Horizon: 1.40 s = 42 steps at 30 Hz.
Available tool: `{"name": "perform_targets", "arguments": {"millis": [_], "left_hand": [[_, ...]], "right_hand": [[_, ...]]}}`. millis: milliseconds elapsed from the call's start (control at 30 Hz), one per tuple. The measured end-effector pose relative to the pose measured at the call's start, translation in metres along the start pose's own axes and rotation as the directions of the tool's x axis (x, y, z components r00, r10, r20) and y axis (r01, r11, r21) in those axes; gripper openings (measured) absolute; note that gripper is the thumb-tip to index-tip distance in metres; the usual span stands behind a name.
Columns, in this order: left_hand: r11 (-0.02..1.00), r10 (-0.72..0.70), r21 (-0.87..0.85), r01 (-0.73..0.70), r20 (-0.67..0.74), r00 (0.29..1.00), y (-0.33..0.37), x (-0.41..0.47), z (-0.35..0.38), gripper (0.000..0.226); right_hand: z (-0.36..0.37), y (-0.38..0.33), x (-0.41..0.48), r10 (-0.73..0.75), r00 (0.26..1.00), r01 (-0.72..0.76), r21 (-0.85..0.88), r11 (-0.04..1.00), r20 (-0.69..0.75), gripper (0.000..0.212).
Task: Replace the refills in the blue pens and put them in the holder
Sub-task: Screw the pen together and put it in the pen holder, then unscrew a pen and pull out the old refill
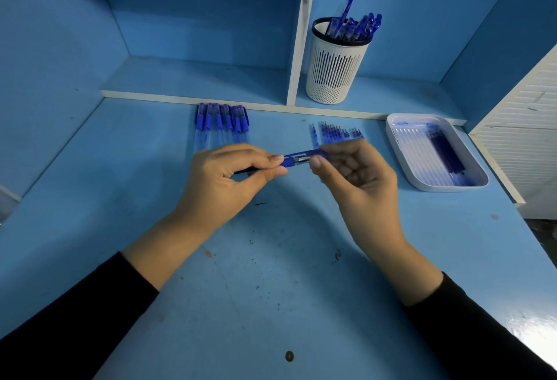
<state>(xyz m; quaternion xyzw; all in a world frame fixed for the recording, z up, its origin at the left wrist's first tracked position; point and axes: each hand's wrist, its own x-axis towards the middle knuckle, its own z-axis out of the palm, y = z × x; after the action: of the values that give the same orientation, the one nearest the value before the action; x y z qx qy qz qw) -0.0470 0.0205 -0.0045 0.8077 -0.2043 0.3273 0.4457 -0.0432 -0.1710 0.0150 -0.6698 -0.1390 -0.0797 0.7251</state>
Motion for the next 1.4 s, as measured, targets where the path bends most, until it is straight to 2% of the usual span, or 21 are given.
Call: {"name": "perform_targets", "arguments": {"millis": [167, 433, 567, 700, 833, 1000, 1133, 1200, 1267, 1333, 1400], "left_hand": [[0.999, 0.027, -0.025, -0.028, -0.036, 0.999, 0.005, 0.002, 0.005, 0.01], [0.997, 0.002, -0.075, -0.002, -0.007, 1.0, 0.003, 0.007, 0.007, 0.008], [0.999, -0.007, -0.035, 0.008, 0.012, 1.0, -0.004, 0.014, 0.01, 0.011], [0.994, 0.068, 0.082, -0.073, 0.06, 0.996, -0.011, 0.019, 0.012, 0.017], [0.977, -0.073, 0.208, 0.055, 0.076, 0.995, -0.028, 0.023, 0.007, 0.027], [0.88, -0.325, 0.383, 0.282, 0.051, 0.944, -0.049, 0.029, 0.007, 0.037], [0.8, -0.418, 0.525, 0.29, 0.142, 0.897, -0.065, 0.033, 0.006, 0.054], [0.757, -0.443, 0.606, 0.244, 0.202, 0.874, -0.068, 0.036, 0.007, 0.065], [0.712, -0.496, 0.66, 0.238, 0.234, 0.836, -0.07, 0.037, 0.008, 0.063], [0.7, -0.515, 0.672, 0.241, 0.242, 0.822, -0.071, 0.038, 0.009, 0.069], [0.697, -0.518, 0.673, 0.247, 0.235, 0.823, -0.071, 0.039, 0.008, 0.076]], "right_hand": [[0.006, -0.002, -0.003, 0.009, 0.996, 0.001, 0.112, 0.994, -0.085, 0.017], [0.01, -0.001, -0.002, -0.003, 0.995, 0.011, 0.083, 0.996, -0.104, 0.014], [0.009, 0.003, 0.002, 0.033, 0.993, -0.024, 0.079, 0.997, -0.117, 0.012], [0.004, 0.001, 0.008, 0.0, 0.982, 0.02, 0.101, 0.995, -0.19, 0.011], [-0.013, -0.002, 0.016, -0.074, 0.953, 0.097, 0.067, 0.993, -0.295, 0.011], [-0.028, -0.01, 0.03, -0.207, 0.888, 0.206, -0.048, 0.977, -0.41, 0.008], [-0.035, -0.032, 0.049, -0.389, 0.776, 0.35, -0.175, 0.92, -0.496, 0.01], [-0.038, -0.047, 0.064, -0.468, 0.711, 0.423, -0.212, 0.881, -0.524, 0.01], [-0.039, -0.062, 0.083, -0.538, 0.658, 0.482, -0.254, 0.838, -0.526, 0.009], [-0.039, -0.075, 0.104, -0.587, 0.631, 0.516, -0.29, 0.806, -0.507, 0.011], [-0.036, -0.081, 0.126, -0.602, 0.648, 0.487, -0.354, 0.798, -0.466, 0.013]]}}
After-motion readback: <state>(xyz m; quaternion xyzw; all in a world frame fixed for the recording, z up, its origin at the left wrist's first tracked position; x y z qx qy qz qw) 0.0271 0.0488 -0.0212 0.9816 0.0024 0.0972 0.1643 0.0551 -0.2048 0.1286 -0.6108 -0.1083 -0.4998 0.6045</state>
